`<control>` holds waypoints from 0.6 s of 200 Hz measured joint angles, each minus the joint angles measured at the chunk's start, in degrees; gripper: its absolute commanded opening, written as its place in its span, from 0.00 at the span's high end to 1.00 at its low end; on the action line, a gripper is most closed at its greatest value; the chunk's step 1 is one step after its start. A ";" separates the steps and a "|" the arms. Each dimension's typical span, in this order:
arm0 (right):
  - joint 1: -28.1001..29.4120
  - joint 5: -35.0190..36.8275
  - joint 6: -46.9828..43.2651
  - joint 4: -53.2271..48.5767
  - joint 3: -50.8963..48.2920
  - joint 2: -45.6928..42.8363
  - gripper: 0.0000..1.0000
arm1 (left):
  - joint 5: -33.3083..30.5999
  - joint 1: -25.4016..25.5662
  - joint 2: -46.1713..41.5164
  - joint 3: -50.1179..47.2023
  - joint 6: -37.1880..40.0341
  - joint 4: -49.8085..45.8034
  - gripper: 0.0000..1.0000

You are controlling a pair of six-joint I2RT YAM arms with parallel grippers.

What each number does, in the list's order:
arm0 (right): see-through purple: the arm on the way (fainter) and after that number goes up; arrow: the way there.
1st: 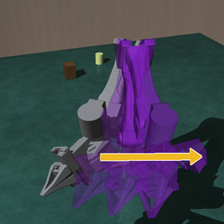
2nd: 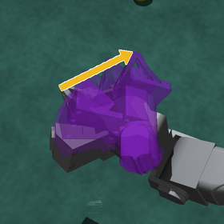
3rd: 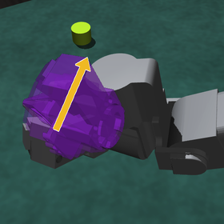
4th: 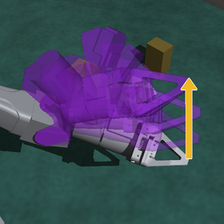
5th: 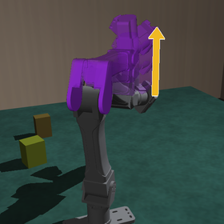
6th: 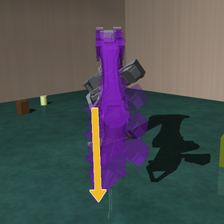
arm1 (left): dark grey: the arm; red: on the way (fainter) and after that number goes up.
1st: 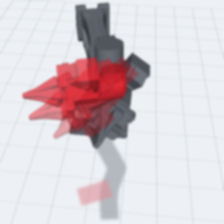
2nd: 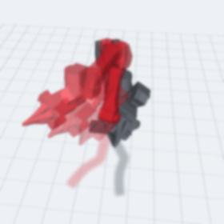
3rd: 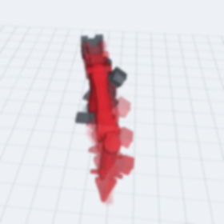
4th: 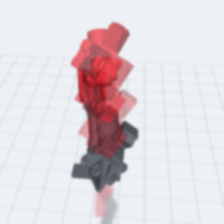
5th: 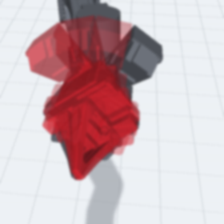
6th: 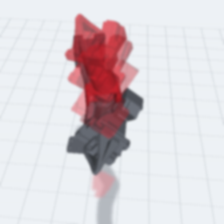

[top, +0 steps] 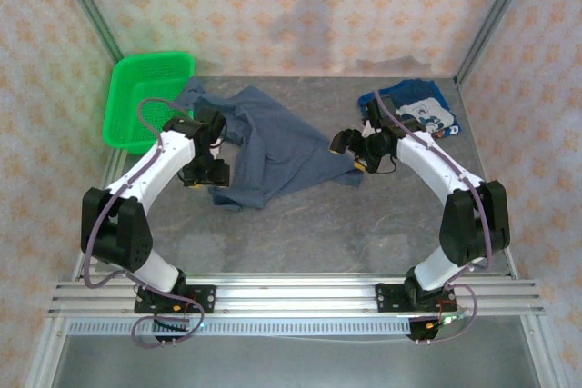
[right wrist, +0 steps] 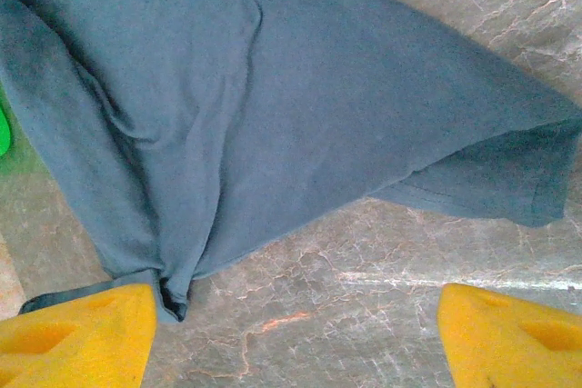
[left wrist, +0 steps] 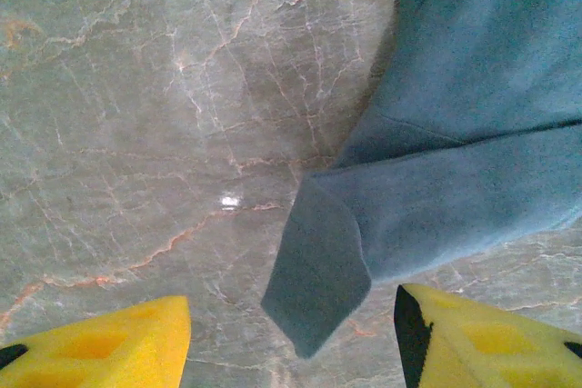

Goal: Fold and stack the t-shirts

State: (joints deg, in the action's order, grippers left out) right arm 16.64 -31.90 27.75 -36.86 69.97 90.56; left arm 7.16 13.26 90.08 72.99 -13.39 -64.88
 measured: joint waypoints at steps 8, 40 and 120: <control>-0.02 0.02 -0.02 0.00 -0.02 0.00 0.19 | -0.15 0.04 0.46 0.15 0.22 0.09 0.40; -1.01 0.02 -0.28 0.07 -0.74 -0.02 0.19 | -0.15 0.28 2.25 0.15 1.29 0.81 0.48; -7.23 4.59 -2.82 -1.95 -3.65 1.81 0.41 | -0.02 0.26 2.91 1.95 1.90 3.13 1.00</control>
State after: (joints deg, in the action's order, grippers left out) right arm 9.41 -27.31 24.93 -38.81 66.32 92.38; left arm 7.14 13.52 92.99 74.94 -11.49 -61.76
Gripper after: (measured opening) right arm 0.680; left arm 0.046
